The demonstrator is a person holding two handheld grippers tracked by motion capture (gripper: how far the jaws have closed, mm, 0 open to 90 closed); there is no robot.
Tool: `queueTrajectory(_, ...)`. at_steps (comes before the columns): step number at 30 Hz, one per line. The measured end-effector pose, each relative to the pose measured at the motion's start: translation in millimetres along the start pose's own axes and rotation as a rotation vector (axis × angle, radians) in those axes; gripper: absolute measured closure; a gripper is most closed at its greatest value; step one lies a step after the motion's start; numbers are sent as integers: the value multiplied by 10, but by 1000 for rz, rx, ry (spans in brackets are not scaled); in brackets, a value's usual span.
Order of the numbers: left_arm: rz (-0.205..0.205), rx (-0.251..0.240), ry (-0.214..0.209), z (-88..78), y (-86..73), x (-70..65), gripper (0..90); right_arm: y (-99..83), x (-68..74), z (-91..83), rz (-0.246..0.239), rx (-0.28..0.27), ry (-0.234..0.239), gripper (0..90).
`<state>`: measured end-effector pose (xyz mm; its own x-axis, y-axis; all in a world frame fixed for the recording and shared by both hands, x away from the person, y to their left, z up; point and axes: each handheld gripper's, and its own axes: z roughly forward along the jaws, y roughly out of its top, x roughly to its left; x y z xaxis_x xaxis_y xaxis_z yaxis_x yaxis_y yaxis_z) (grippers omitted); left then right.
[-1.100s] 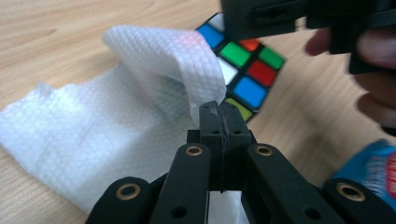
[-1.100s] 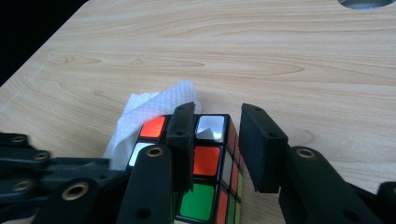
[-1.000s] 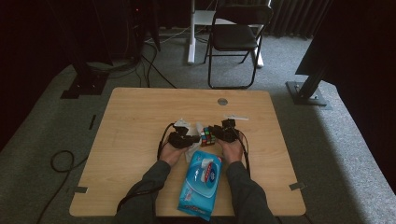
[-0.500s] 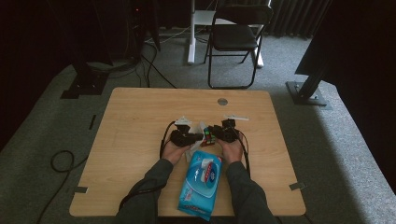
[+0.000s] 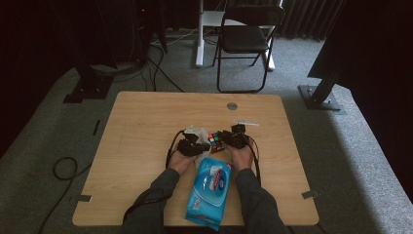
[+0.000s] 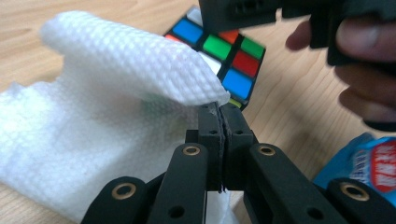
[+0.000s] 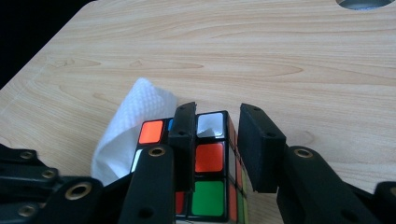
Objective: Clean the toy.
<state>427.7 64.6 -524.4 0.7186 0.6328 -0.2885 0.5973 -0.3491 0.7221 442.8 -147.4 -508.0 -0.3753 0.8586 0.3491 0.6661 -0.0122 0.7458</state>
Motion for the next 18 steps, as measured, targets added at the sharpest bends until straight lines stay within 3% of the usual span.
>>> queueTrajectory(6,-4,75,20,154,-47,66,888,-1,2,0,4,-1,-1,676)
queueTrajectory(9,-9,75,9,169,-50,93,887,0,-2,-1,4,-2,-3,676)
queueTrajectory(12,-1,80,28,161,-40,72,879,2,-5,-2,3,0,-2,675)
queueTrajectory(15,6,54,40,102,-41,59,801,2,-5,-3,1,1,-1,667)
queueTrajectory(18,35,41,99,31,-41,49,710,-2,-13,-2,0,-1,3,661)
